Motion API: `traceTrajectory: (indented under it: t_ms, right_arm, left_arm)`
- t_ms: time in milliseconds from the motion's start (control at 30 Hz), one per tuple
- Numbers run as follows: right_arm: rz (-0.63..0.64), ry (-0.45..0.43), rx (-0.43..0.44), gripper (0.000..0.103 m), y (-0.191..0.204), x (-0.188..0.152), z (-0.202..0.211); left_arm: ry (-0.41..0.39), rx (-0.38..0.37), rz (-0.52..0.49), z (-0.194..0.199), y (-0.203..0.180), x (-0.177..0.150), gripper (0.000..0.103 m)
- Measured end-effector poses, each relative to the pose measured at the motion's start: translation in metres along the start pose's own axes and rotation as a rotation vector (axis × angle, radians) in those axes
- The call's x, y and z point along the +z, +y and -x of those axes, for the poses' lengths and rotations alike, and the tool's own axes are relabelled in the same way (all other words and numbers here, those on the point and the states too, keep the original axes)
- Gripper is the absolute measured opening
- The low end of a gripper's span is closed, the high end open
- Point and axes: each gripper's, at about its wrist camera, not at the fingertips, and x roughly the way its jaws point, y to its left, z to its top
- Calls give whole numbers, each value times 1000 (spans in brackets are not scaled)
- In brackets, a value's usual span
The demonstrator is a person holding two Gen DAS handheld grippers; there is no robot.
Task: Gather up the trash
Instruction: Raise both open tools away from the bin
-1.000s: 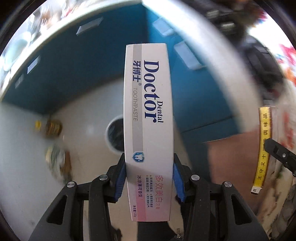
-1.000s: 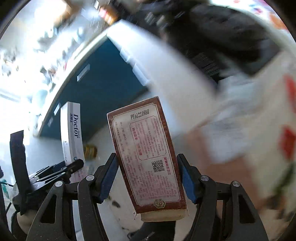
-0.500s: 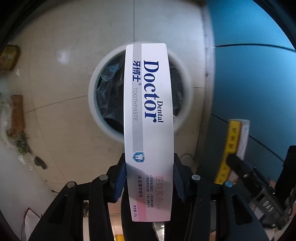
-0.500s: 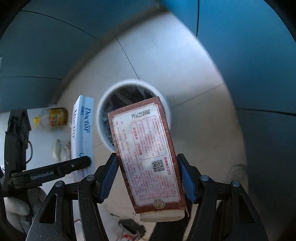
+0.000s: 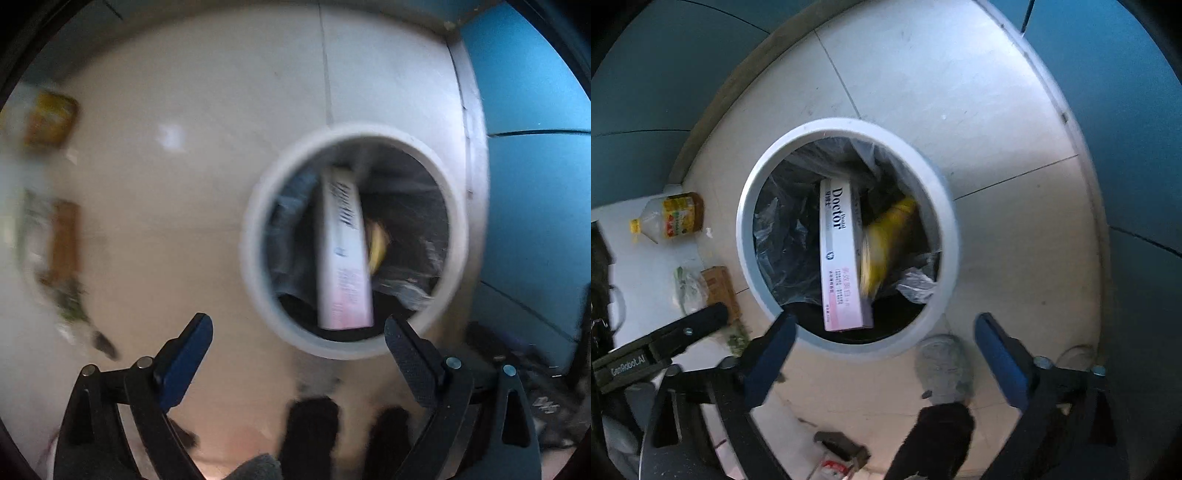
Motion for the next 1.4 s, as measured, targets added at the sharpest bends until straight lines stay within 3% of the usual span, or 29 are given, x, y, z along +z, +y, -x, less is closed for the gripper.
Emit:
traceTrajectory:
  t_ms: [167, 367, 600, 833, 1133, 1267, 1400]
  right_arm:
    - [96, -107, -166, 103, 16, -16, 32]
    - [123, -160, -215, 103, 26, -42, 75]
    - [165, -234, -219, 102, 55, -85, 167]
    - [229, -306, -190, 103, 85, -144, 291]
    - [251, -405, -91, 103, 109, -217, 439]
    - [215, -443, 4, 103, 102, -241, 492]
    - [140, -483, 99, 103, 66, -258, 544]
  left_arm:
    - [-145, 151, -12, 30, 2, -21, 95]
    - [-203, 141, 9, 75, -8, -38, 95]
    - [-290, 146, -34, 174, -21, -86, 95]
    - [-360, 118, -55, 275, -29, -145, 95]
    - [-441, 80, -50, 390, -43, -209, 95]
    - [-490, 97, -38, 435, -54, -229, 95]
    - [-558, 111, -68, 479, -96, -239, 95]
